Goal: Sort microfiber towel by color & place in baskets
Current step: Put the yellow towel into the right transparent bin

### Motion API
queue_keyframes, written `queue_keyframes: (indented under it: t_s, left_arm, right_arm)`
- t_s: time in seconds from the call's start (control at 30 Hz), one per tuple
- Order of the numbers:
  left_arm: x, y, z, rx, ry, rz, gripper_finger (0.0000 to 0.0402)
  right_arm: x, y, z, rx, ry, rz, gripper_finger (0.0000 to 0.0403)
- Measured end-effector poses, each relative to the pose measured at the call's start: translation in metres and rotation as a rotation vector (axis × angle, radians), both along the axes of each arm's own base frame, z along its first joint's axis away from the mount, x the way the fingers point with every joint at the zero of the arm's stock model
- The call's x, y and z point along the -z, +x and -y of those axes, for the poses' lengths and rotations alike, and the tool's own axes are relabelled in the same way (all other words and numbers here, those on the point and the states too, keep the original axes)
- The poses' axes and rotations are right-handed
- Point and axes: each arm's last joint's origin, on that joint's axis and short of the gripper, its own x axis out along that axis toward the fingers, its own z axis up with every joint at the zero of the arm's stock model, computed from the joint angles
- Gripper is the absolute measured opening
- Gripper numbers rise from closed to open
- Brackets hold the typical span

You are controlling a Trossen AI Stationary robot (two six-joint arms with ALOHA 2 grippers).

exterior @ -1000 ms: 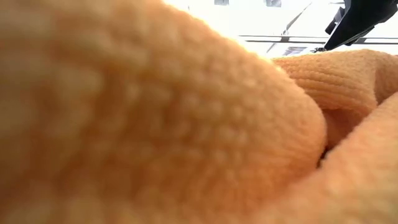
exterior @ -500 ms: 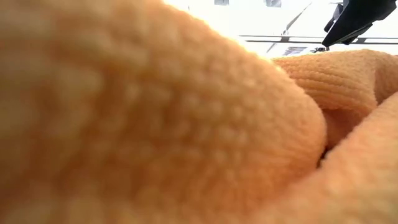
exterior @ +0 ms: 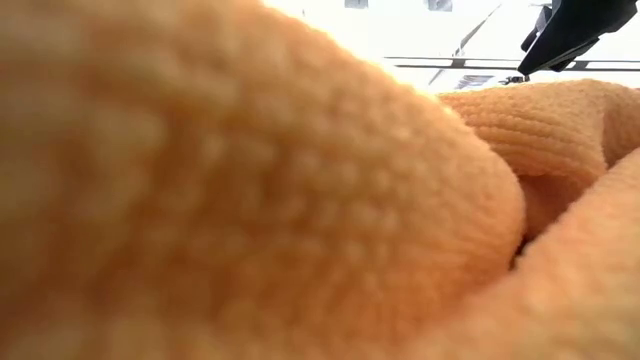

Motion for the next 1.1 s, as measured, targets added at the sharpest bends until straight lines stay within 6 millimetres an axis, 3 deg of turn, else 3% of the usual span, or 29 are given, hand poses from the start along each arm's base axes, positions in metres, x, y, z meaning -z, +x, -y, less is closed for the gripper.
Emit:
queue_keyframes:
  t_s: [0.27, 0.43, 0.57, 0.73, 1.1]
  left_arm:
    - [-0.097, -0.021, -0.027, -0.112, 0.161, 0.566, 0.0001]
    - [-0.134, -0.032, -0.045, -0.092, 0.311, 0.763, 0.0001]
    - [-0.147, -0.036, -0.061, -0.082, 0.394, 0.809, 0.0]
    - [-0.153, -0.03, -0.085, -0.099, 0.471, 0.794, 0.0]
    - [-0.156, 0.002, -0.127, 0.044, 0.42, 0.772, 0.0]
  right_arm:
    - [0.0, 0.0, 0.0, 0.006, -0.004, 0.005, 0.0]
    - [-0.003, 0.003, 0.0, 0.068, 0.018, 0.062, 0.0]
    - [-0.009, 0.008, -0.001, 0.119, 0.025, 0.16, 0.0014]
    - [-0.023, 0.022, 0.0, 0.168, 0.051, 0.341, 0.0064]
    - [-0.034, 0.08, 0.0, 0.125, -0.091, 0.667, 0.0193]
